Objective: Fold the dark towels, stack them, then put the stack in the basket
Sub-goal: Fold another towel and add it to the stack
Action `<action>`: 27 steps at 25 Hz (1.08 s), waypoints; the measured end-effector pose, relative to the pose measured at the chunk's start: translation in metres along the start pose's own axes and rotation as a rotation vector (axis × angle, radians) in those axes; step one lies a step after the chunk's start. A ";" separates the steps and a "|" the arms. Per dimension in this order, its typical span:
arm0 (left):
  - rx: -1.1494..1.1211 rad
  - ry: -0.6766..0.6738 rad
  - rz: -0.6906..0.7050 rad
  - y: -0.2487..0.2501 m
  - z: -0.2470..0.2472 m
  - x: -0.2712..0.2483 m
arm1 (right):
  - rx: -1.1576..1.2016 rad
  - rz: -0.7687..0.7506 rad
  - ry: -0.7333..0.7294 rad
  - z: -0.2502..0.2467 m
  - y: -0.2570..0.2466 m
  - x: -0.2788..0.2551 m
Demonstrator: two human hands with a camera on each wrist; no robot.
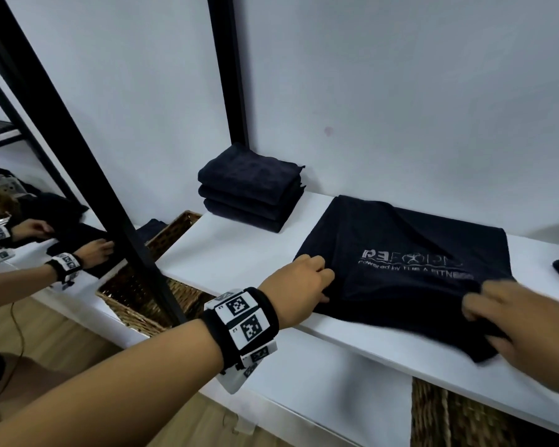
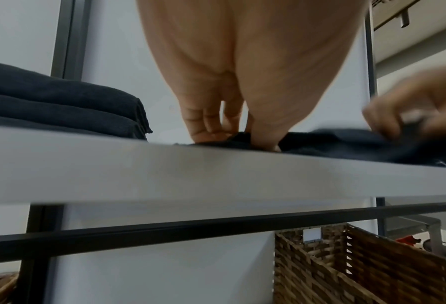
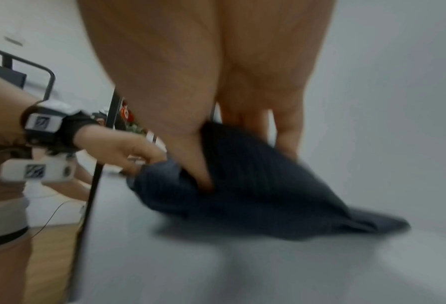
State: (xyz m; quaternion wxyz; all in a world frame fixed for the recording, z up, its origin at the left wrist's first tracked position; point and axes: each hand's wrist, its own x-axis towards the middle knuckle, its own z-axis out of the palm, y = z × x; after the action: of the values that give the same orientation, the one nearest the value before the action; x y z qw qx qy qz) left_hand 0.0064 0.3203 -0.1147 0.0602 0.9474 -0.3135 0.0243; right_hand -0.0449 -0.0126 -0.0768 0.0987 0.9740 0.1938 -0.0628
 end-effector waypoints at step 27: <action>0.045 0.188 0.020 -0.024 -0.020 -0.039 | 0.354 -0.043 -0.093 -0.004 -0.041 -0.033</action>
State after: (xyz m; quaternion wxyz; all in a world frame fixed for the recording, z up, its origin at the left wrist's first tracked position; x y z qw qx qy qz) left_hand -0.0112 0.3651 -0.1001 0.0679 0.9388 -0.3153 0.1207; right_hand -0.0907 0.0135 -0.0741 -0.0669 0.9679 0.1957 -0.1430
